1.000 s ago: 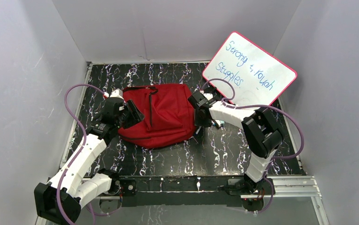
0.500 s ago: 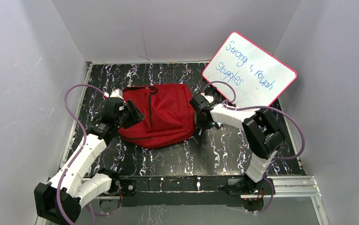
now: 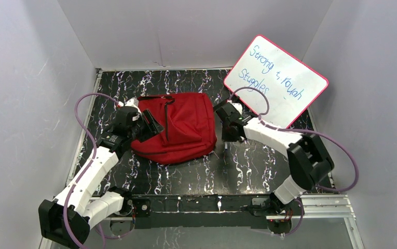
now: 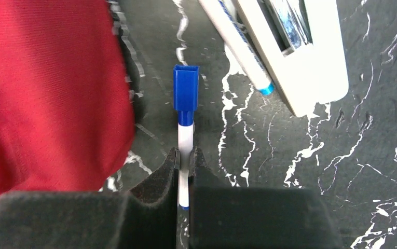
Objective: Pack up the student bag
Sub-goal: Pick up the stationery from the center of the board.
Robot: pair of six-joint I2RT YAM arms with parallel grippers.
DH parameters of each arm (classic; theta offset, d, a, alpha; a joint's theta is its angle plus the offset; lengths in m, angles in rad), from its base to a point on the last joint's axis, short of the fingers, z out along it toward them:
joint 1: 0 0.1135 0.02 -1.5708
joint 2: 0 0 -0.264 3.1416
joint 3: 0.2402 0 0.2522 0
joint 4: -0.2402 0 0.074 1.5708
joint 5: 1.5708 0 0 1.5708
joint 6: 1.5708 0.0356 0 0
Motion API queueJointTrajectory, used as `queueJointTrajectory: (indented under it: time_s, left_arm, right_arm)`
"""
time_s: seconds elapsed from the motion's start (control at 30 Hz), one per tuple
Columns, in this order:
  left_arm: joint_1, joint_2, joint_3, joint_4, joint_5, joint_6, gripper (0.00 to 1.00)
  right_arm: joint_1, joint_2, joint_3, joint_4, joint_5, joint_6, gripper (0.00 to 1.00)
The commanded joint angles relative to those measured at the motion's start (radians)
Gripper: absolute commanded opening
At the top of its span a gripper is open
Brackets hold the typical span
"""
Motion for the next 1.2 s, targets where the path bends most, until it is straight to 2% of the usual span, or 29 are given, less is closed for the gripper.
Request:
queueJointTrajectory:
  time_s: [0.0,0.2,0.37,0.7,1.17]
  left_arm:
    - [-0.004,-0.01,0.063,0.076,0.073,-0.072,0.53]
    - [-0.025,0.041,0.123,0.157,0.138,-0.13,0.54]
    - [-0.078,0.098,0.145,0.238,0.165,-0.175,0.54]
    - [-0.237,0.231,0.197,0.343,0.096,-0.218,0.54]
    - [-0.336,0.328,0.225,0.378,0.031,-0.223,0.5]
  right_arm:
    - [-0.002,-0.15,0.043,0.055,-0.073,-0.089,0.0]
    - [0.0,-0.26,0.042,0.214,-0.325,-0.152,0.0]
    - [-0.001,-0.265,0.077,0.265,-0.45,-0.185,0.0]
    - [0.0,-0.277,0.094,0.3,-0.532,-0.21,0.0]
    - [-0.001,-0.272,0.102,0.394,-0.589,-0.127,0.0]
